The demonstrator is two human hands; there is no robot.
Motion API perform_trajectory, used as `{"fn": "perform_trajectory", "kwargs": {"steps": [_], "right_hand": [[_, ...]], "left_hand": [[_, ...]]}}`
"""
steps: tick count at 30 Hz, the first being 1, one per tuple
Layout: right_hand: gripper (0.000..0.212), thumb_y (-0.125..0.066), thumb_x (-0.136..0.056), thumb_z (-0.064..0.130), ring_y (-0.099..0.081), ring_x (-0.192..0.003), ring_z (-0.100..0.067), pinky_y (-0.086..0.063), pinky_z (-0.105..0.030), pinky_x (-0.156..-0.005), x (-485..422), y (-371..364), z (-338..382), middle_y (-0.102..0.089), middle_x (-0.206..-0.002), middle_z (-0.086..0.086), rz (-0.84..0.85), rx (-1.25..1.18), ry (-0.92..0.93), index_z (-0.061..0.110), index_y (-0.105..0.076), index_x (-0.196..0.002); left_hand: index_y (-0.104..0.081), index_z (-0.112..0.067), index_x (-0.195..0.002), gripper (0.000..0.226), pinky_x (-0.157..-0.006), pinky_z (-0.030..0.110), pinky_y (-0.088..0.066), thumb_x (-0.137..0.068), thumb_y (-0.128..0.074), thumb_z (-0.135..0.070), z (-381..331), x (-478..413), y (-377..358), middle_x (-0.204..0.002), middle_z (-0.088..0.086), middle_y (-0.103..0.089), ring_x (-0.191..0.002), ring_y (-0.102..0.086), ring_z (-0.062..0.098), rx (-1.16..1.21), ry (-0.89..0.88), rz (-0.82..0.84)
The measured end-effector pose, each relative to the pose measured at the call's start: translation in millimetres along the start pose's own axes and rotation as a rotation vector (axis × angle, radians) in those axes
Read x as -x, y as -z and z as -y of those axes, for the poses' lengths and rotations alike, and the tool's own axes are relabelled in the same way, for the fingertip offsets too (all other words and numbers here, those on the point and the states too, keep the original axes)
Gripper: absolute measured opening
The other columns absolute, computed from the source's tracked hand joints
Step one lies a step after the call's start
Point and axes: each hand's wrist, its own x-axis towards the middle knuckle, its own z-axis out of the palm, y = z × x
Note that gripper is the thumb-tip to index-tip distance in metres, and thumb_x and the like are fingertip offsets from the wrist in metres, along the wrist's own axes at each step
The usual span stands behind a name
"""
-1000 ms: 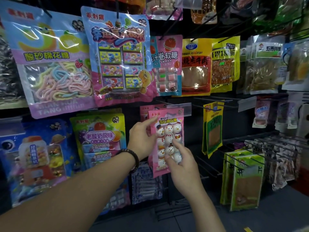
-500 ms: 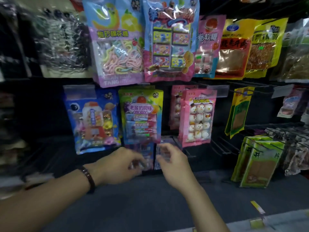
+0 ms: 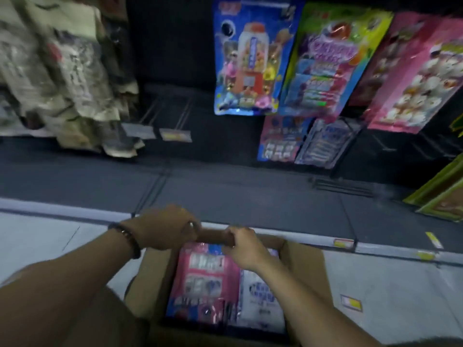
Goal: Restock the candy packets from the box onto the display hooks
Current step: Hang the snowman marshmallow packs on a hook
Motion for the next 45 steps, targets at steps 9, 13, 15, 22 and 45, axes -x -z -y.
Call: {"fn": "perform_trajectory", "kwargs": {"steps": [9,13,15,22,45], "right_hand": [[0.071,-0.077,-0.09,0.033,-0.059,-0.128,-0.031,-0.053,-0.041,-0.107,-48.0,-117.2,-48.7,-0.053,-0.146,-0.013,0.297,0.214,-0.205,0.019,-0.047,-0.153],[0.092,-0.078,-0.091,0.035,-0.057,-0.129,-0.031,-0.053,-0.038,-0.105,-77.0,-132.1,-68.5,-0.038,-0.158,-0.016,0.369,0.254,-0.217,0.012,-0.026,-0.163],[0.099,-0.078,-0.09,0.044,-0.058,-0.13,-0.033,-0.054,-0.037,-0.099,-88.9,-136.2,-74.3,-0.038,-0.159,-0.018,0.335,0.231,-0.214,0.013,-0.02,-0.164],[0.116,-0.081,-0.089,0.038,-0.028,-0.156,-0.037,-0.032,-0.042,-0.124,-115.3,-149.1,-85.6,-0.015,-0.173,-0.018,0.401,0.261,-0.221,0.011,0.001,-0.167],[0.034,-0.09,-0.081,0.041,-0.071,-0.095,-0.016,-0.053,-0.032,-0.081,-64.9,9.4,-13.9,-0.072,-0.097,0.012,0.269,-0.245,-0.023,0.021,-0.07,-0.099]], "left_hand": [[-0.052,-0.026,-0.15,0.054,-0.093,0.022,-0.038,-0.102,-0.059,-0.049,10.9,-17.8,-20.0,-0.15,-0.005,-0.055,-0.131,-0.054,0.018,-0.046,-0.045,0.361],[-0.053,-0.035,-0.147,0.055,-0.094,0.03,-0.044,-0.097,-0.062,-0.057,31.9,-20.8,-11.5,-0.135,-0.008,-0.062,-0.105,-0.052,0.012,-0.037,-0.041,0.403],[-0.058,-0.037,-0.139,0.049,-0.103,0.037,-0.049,-0.095,-0.062,-0.059,38.5,-25.3,-9.2,-0.121,-0.01,-0.063,-0.1,-0.053,0.011,-0.019,-0.055,0.364],[-0.066,-0.025,-0.116,0.037,-0.09,0.044,-0.058,-0.096,-0.061,-0.056,29.9,-38.4,-4.7,-0.101,-0.004,-0.069,-0.093,-0.069,0.023,0.013,-0.006,0.326],[-0.041,-0.029,-0.157,0.083,-0.088,0.023,-0.038,-0.087,-0.079,-0.051,41.8,-13.3,6.6,-0.136,-0.004,-0.061,-0.116,-0.058,0.016,0.042,0.146,0.289]]}}
